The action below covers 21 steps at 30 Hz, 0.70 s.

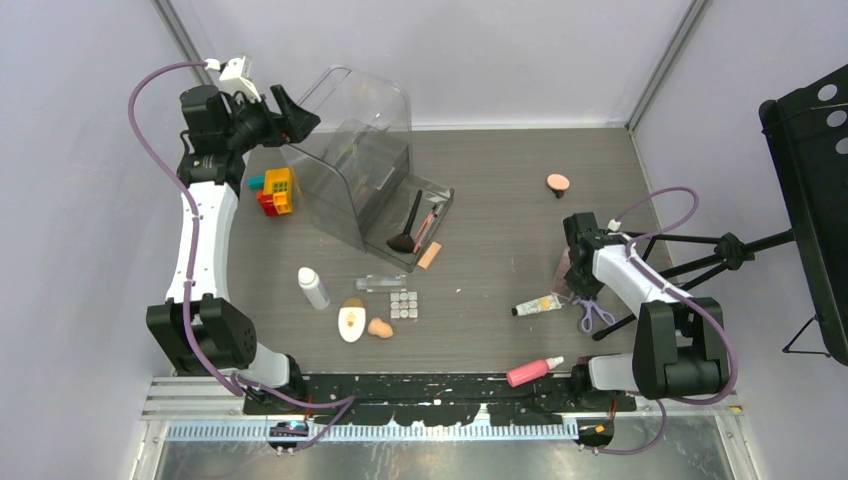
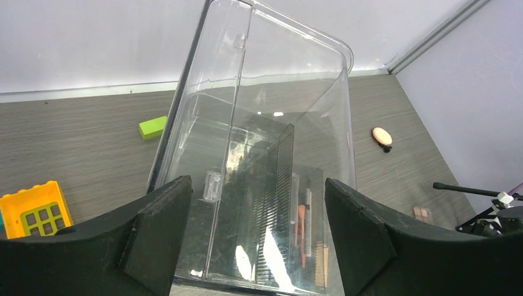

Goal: Organize the makeup
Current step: Pick up the makeup tool from the center of the board.

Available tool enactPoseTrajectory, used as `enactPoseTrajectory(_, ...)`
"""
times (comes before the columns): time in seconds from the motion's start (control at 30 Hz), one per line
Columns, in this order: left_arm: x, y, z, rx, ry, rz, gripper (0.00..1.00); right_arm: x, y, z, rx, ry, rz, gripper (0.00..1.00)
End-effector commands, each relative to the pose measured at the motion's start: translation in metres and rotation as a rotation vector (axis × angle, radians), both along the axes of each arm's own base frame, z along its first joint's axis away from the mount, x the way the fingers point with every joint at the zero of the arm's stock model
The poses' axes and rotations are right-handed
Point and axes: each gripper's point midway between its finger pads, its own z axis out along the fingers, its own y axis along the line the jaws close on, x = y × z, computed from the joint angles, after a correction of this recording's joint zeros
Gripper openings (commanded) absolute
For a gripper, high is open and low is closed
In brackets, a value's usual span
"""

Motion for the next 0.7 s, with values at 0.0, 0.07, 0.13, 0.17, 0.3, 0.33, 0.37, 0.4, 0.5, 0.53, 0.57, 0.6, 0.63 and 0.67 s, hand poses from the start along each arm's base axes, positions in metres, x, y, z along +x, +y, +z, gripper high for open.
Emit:
enactPoseTrajectory(0.0, -0.004, 0.003, -0.018, -0.021, 0.069, 0.007, 0.81, 0.010, -0.001, 0.008, 0.000, -0.054, -0.008, 0.19)
enactPoseTrajectory(0.07, -0.004, 0.003, -0.018, -0.021, 0.069, 0.006, 0.81, 0.012, -0.001, 0.017, -0.002, -0.072, -0.001, 0.17)
enactPoseTrajectory(0.13, -0.005, 0.003, -0.018, -0.021, 0.068, 0.007, 0.81, 0.017, 0.000, 0.029, 0.003, -0.099, 0.007, 0.15)
enactPoseTrajectory(0.17, -0.005, 0.003, -0.018, -0.020, 0.068, 0.007, 0.81, 0.022, 0.001, 0.036, 0.007, -0.118, 0.015, 0.14)
enactPoseTrajectory(0.3, -0.005, 0.003, -0.018, -0.020, 0.067, 0.007, 0.81, 0.043, 0.011, 0.069, 0.051, -0.215, 0.068, 0.13)
enactPoseTrajectory(0.33, -0.005, 0.003, -0.018, -0.020, 0.067, 0.008, 0.81, 0.048, 0.013, 0.077, 0.059, -0.240, 0.078, 0.13)
enactPoseTrajectory(0.37, -0.005, 0.004, -0.017, -0.019, 0.065, 0.009, 0.81, 0.052, 0.014, 0.083, 0.067, -0.258, 0.086, 0.12)
enactPoseTrajectory(0.4, -0.005, 0.003, -0.018, -0.019, 0.066, 0.008, 0.81, 0.055, 0.016, 0.090, 0.072, -0.275, 0.094, 0.12)
enactPoseTrajectory(0.5, -0.005, 0.003, -0.017, -0.018, 0.064, 0.009, 0.81, 0.058, 0.017, 0.099, 0.077, -0.288, 0.105, 0.12)
enactPoseTrajectory(0.53, -0.005, 0.003, -0.017, -0.018, 0.065, 0.009, 0.81, 0.056, 0.017, 0.097, 0.077, -0.279, 0.103, 0.12)
enactPoseTrajectory(0.57, -0.005, 0.003, -0.018, -0.018, 0.066, 0.009, 0.81, 0.053, 0.016, 0.094, 0.075, -0.266, 0.102, 0.13)
enactPoseTrajectory(0.6, -0.005, 0.004, -0.018, -0.018, 0.065, 0.009, 0.81, 0.049, 0.016, 0.088, 0.073, -0.247, 0.096, 0.20)
enactPoseTrajectory(0.63, -0.006, 0.003, -0.017, -0.018, 0.064, 0.009, 0.81, 0.043, 0.014, 0.081, 0.067, -0.224, 0.080, 0.27)
enactPoseTrajectory(0.67, -0.005, 0.004, -0.017, -0.018, 0.064, 0.011, 0.81, 0.038, 0.012, 0.074, 0.060, -0.201, 0.065, 0.32)
